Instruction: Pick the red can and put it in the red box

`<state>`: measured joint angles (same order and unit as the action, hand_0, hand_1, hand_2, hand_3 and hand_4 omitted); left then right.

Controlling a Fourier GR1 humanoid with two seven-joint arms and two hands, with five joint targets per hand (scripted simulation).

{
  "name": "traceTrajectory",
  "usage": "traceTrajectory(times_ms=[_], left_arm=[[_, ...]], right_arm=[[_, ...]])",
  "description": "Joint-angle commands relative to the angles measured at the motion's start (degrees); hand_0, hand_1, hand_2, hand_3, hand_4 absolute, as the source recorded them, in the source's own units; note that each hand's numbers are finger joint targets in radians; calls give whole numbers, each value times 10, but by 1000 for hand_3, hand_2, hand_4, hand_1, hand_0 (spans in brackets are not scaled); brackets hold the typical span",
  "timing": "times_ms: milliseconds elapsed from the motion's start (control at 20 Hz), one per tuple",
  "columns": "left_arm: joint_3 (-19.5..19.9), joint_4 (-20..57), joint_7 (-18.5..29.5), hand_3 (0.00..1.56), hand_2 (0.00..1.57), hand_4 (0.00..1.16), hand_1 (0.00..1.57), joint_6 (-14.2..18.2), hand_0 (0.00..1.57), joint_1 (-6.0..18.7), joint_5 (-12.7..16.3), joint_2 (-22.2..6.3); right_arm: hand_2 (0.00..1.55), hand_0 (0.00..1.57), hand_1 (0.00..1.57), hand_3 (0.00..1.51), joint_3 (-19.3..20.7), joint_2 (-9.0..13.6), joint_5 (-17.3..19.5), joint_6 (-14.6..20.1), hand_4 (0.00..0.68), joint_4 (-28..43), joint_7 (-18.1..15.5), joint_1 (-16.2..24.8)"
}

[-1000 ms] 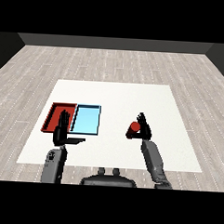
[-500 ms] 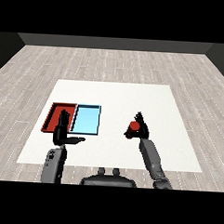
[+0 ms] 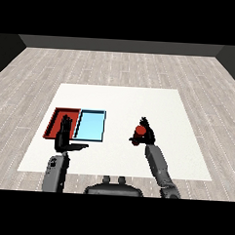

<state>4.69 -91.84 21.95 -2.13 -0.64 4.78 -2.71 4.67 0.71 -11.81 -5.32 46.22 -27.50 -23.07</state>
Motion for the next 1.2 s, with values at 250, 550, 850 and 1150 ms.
traceTrajectory(times_ms=[250, 550, 850, 1150], left_arm=[[2, 11, 26, 0, 0, 0, 0, -13, 0, -14, 1, -4], [2, 28, 14, 0, 0, 0, 0, 8, 0, 19, -15, -3], [-21, -48, 3, 0, 0, 0, 0, -24, 0, -56, 3, 0], [-26, 26, 6, 0, 0, 0, 0, -9, 0, 1, -37, -13]], right_arm=[[1468, 1498, 1498, 1441, -8, 13, 27, 56, 667, 18, 19, -1], [1455, 1466, 1466, 1425, -20, 9, 63, 75, 646, -5, -10, -13], [1446, 1457, 1457, 1411, -37, 8, 55, 94, 661, 137, 76, -2], [1435, 1435, 1435, 1406, -68, 9, 60, 93, 649, 212, 57, 61]])
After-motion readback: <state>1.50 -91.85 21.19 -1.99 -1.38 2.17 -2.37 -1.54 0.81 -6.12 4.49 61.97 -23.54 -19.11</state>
